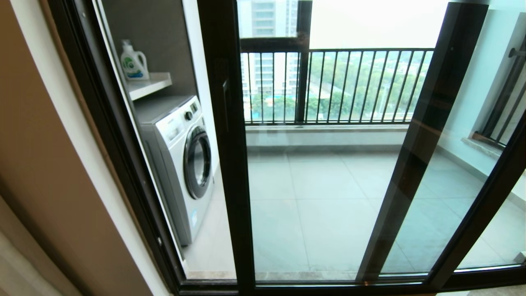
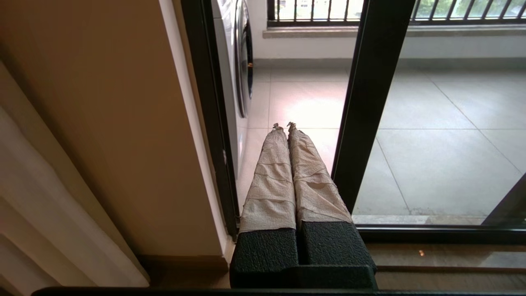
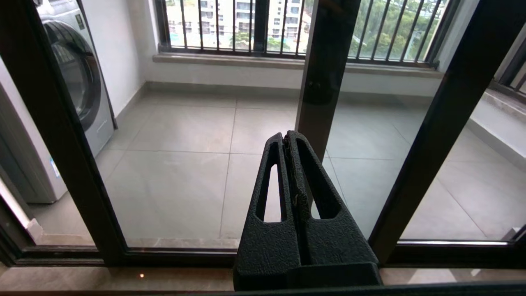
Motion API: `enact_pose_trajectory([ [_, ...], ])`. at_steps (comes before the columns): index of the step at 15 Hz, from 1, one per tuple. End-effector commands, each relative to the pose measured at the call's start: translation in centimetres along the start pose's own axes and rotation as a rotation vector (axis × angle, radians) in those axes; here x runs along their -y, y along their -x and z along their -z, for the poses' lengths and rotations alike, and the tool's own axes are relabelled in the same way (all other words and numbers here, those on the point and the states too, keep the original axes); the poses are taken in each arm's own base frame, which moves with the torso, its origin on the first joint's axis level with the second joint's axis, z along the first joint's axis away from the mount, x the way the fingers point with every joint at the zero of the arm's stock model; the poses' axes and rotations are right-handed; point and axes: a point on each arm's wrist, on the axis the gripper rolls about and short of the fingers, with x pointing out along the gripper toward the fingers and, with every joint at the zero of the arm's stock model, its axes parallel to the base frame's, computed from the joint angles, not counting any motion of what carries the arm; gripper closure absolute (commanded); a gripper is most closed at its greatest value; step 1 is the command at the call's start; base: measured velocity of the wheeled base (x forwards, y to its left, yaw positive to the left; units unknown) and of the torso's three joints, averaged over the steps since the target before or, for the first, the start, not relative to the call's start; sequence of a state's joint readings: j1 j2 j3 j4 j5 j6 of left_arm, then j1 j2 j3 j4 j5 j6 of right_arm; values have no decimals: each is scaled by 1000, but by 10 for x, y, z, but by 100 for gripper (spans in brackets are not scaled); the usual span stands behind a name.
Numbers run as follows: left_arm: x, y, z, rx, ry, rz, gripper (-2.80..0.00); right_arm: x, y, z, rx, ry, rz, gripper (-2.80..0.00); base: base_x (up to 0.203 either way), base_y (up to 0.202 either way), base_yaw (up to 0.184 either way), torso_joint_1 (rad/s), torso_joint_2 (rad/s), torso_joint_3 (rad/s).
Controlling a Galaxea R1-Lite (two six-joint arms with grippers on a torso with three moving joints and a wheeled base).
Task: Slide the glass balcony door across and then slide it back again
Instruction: Close the slid door
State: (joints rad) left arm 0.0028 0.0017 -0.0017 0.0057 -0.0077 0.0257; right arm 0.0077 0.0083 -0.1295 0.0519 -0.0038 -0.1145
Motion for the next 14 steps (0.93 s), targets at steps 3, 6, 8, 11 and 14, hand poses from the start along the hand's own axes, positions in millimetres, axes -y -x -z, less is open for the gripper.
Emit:
enact_pose_trajectory([
  [3, 0, 0, 0, -2, 0, 0, 0, -4, -9, 30, -56, -15, -32, 0, 0, 0, 0, 0, 0, 0],
  [6, 0, 0, 0, -2, 0, 0, 0, -4, -9, 31, -47, -37, -38, 0, 0, 0, 0, 0, 0, 0],
  [8, 0, 0, 0, -2, 0, 0, 0, -4, -9, 31, -49, -37, -40, 0, 0, 0, 0, 0, 0, 0],
  [11, 0, 0, 0, -2, 0, 0, 0, -4, -9, 31, -48, -63, -34, 0, 0, 0, 0, 0, 0, 0],
  [14, 0, 0, 0, -2, 0, 0, 0, -4, -9, 31, -48, -64, -32, 0, 0, 0, 0, 0, 0, 0],
])
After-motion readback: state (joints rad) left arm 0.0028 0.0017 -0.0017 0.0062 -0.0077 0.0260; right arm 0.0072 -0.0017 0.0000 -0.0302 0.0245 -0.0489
